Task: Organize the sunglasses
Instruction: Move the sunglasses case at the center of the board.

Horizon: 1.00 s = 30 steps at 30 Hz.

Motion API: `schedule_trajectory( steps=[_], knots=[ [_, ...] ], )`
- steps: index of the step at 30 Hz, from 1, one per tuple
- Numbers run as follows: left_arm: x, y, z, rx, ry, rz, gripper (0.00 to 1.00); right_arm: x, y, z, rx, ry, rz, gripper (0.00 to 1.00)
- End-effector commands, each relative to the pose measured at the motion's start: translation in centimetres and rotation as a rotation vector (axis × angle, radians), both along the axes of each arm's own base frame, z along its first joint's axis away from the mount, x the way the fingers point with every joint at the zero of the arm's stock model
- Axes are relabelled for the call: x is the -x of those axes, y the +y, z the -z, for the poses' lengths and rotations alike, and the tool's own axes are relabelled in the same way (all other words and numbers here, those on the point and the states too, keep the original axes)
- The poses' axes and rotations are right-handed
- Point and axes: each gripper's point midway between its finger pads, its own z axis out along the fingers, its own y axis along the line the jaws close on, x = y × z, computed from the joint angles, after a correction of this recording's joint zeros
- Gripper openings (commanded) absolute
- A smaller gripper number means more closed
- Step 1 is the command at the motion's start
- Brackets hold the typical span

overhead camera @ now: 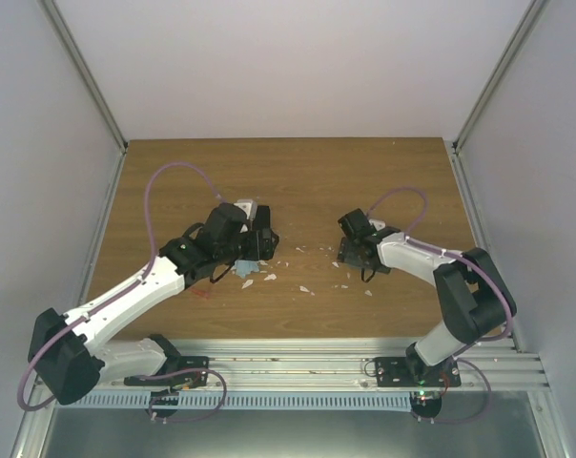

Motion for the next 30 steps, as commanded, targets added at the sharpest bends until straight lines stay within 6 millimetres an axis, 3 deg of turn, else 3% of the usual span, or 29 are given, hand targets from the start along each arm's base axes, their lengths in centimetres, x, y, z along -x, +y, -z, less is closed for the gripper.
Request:
schedule_trajectory(
  steps=[1,7,11,17,21,30],
  knots=[
    [0.8,0.1,-0.1,0.04,0.02,0.008,0.87,1.7,-1.0,0.9,0.013,0.023,0.036,0.95],
    [1.3,-0.5,-0.6,0.081,0.023,0.036,0.87,2.3,0.5,0.7,-0.077,0.012,-0.041,0.84],
    [1.3,-0.6,-0.5,0.087,0.032,0.037,0.87,2.2,0.4,1.0,-0.071,0.021,-0.05,0.79],
    [1.5,-0.7,-0.1,0.093,0.045,0.041,0.87,1.8,-0.8,1.5,-0.037,0.023,-0.06,0.8],
    [1.5,-0.9,0.1,0.099,0.051,0.048,0.87,1.2,-0.4,1.5,-0.053,0.011,-0.113,0.79],
    [1.4,-1.1,0.7,0.096,0.066,0.047,0.87,0.5,-0.2,1.0,-0.043,-0.018,-0.159,0.6]
  ],
)
